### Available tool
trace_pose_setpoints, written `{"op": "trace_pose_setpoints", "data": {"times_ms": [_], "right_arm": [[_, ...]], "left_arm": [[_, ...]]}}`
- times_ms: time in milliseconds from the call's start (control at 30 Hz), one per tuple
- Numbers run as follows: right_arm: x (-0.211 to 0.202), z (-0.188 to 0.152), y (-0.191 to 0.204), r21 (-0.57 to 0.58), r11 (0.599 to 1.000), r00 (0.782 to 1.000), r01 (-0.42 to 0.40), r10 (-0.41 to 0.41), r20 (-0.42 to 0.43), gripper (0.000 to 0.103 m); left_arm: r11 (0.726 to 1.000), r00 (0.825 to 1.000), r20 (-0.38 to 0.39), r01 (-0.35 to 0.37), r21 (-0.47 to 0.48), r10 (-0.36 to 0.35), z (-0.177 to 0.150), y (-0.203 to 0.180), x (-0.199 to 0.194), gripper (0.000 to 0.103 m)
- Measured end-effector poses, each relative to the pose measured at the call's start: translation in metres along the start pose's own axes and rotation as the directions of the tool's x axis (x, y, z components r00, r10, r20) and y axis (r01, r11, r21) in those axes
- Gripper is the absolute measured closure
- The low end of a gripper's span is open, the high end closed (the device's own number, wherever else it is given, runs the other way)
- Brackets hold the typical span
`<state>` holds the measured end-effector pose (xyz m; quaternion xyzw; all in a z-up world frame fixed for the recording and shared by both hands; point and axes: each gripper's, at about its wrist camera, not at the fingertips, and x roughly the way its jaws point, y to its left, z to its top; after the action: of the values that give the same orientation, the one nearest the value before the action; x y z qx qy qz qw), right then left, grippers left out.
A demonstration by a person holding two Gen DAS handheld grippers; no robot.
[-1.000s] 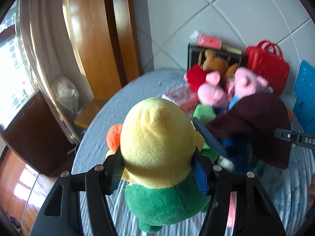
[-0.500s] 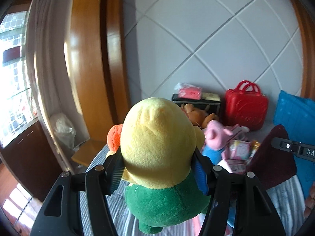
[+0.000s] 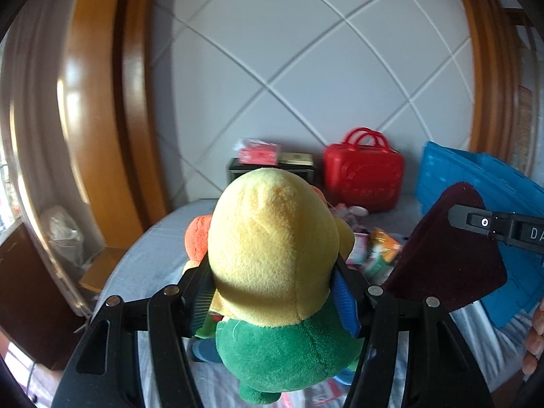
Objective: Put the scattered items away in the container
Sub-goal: 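Lift the duck plush and maroon hat and carry both over the blue crate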
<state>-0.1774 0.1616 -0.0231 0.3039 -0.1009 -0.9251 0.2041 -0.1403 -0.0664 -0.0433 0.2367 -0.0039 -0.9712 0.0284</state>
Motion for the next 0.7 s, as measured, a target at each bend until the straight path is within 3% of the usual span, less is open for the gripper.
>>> {"op": "trace_pose_setpoints", "data": {"times_ms": [133,167,200,433,700], "right_arm": [[-0.021,-0.004,-0.013,0.025,0.997,0.998,0.068,-0.068,0.012,0.091],[-0.029,-0.004,-0.019,-0.076,0.991,0.993,-0.111,0.107,-0.056,0.091],[-0.035,-0.004,-0.026,-0.091,0.986,0.988,-0.143,0.137,-0.065,0.091],[-0.072,0.022,-0.096,-0.086,0.982,0.986,-0.168,0.169,-0.006,0.091],[-0.103,0.071,-0.168,-0.206,0.949,0.970,-0.240,0.243,-0.013,0.091]], "left_arm": [[0.997,0.997,-0.013,0.074,0.021,-0.074,-0.003,-0.025,0.004,0.043],[0.996,0.997,-0.019,0.081,0.028,-0.080,-0.004,-0.032,0.005,0.043],[0.996,0.996,-0.023,0.081,0.035,-0.081,-0.006,-0.040,0.005,0.043],[0.999,1.000,-0.002,0.028,0.039,-0.028,-0.005,-0.108,-0.002,0.043],[1.000,1.000,0.007,-0.022,0.002,0.022,0.005,-0.212,-0.018,0.043]]}}
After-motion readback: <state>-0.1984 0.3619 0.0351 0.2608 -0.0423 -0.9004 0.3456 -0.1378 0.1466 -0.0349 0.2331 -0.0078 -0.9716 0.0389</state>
